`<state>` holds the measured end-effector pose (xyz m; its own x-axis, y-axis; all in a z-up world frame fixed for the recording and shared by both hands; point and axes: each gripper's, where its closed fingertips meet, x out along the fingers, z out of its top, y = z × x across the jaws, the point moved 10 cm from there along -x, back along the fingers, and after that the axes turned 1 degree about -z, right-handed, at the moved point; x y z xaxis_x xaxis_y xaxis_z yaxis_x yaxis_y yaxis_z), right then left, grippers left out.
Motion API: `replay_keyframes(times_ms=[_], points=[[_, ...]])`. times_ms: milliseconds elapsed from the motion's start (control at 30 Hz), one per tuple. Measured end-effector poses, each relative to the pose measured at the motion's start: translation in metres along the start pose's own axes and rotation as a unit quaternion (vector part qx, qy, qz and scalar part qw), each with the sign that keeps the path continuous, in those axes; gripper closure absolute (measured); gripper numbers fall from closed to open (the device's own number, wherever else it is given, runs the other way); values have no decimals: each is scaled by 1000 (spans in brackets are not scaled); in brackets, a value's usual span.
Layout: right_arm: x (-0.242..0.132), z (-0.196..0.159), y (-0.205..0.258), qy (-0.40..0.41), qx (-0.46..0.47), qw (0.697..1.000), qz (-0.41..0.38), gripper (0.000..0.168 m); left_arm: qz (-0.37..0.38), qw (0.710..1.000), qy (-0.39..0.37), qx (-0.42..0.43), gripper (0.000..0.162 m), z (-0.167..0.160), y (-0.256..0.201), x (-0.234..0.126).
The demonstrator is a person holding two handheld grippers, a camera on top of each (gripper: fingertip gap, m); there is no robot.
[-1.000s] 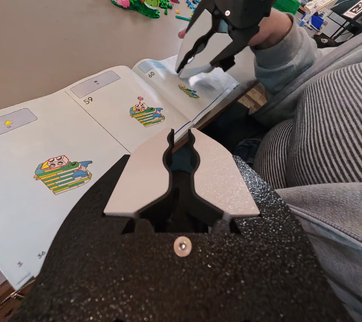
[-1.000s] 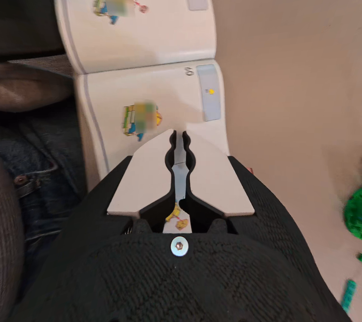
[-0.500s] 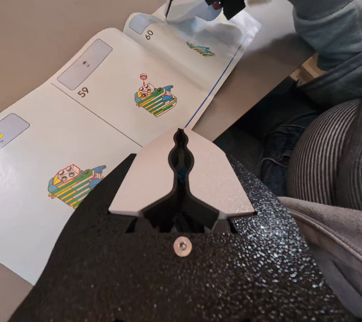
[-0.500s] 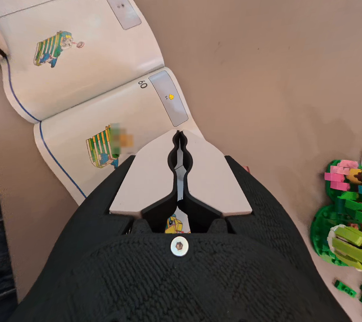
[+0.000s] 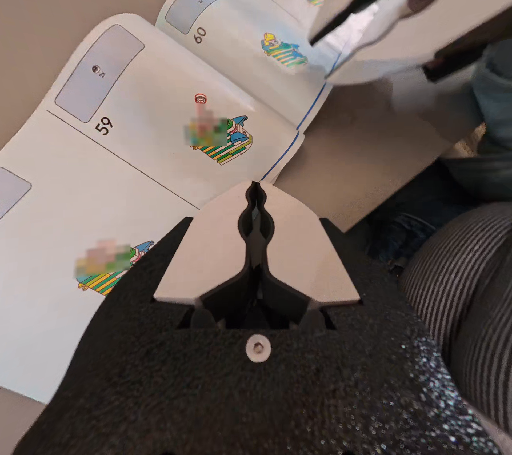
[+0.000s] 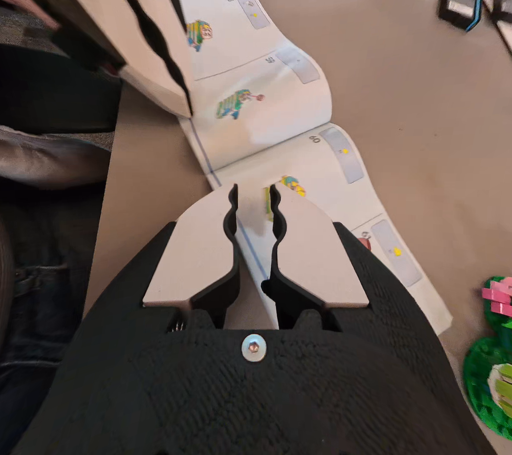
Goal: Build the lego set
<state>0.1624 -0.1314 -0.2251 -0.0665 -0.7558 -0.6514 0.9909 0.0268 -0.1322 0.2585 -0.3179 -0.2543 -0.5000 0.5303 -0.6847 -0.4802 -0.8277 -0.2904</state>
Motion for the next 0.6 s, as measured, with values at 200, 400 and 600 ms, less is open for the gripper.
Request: replay_keyframes(times_ms=[200, 400, 600], points=[[-28, -8, -1, -140, -43, 980, -139, 148, 34, 992, -107, 62, 162, 39, -32, 13], [-73, -29, -8, -337, -61, 854, -391, 163, 111, 874, -443, 163, 162, 72, -66, 37], [-80, -29, 3, -371, -80, 810, -447, 164, 158, 836, -495, 175, 162, 84, -85, 60]])
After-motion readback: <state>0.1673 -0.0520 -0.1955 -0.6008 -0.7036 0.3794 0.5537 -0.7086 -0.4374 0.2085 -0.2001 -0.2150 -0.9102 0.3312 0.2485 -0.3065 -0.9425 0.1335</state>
